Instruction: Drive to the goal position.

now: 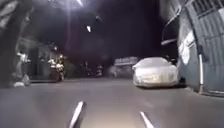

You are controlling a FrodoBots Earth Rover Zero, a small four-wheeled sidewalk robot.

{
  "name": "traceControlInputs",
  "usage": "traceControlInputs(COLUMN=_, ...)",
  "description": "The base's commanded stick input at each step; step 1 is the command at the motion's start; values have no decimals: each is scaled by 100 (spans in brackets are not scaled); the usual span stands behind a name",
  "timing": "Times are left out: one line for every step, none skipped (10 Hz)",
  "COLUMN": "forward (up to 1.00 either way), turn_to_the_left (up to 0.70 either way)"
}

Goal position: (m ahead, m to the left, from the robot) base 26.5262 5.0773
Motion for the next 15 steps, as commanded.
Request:
traceControlInputs(forward=100, turn_to_the_left=2)
traceControlInputs(forward=100, turn_to_the_left=2)
traceControlInputs(forward=100, turn_to_the_left=2)
traceControlInputs(forward=100, turn_to_the_left=2)
traceControlInputs(forward=100, turn_to_the_left=2)
traceControlInputs(forward=100, turn_to_the_left=2)
traceControlInputs(forward=100, turn_to_the_left=2)
traceControlInputs(forward=100, turn_to_the_left=2)
traceControlInputs(forward=100, turn_to_the_left=2)
traceControlInputs(forward=100, turn_to_the_left=2)
traceControlInputs(forward=100, turn_to_the_left=2)
traceControlInputs(forward=100, turn_to_the_left=2)
traceControlInputs(forward=100, turn_to_the_left=2)
traceControlInputs(forward=100, turn_to_the_left=2)
traceControlInputs(forward=100, turn_to_the_left=2)
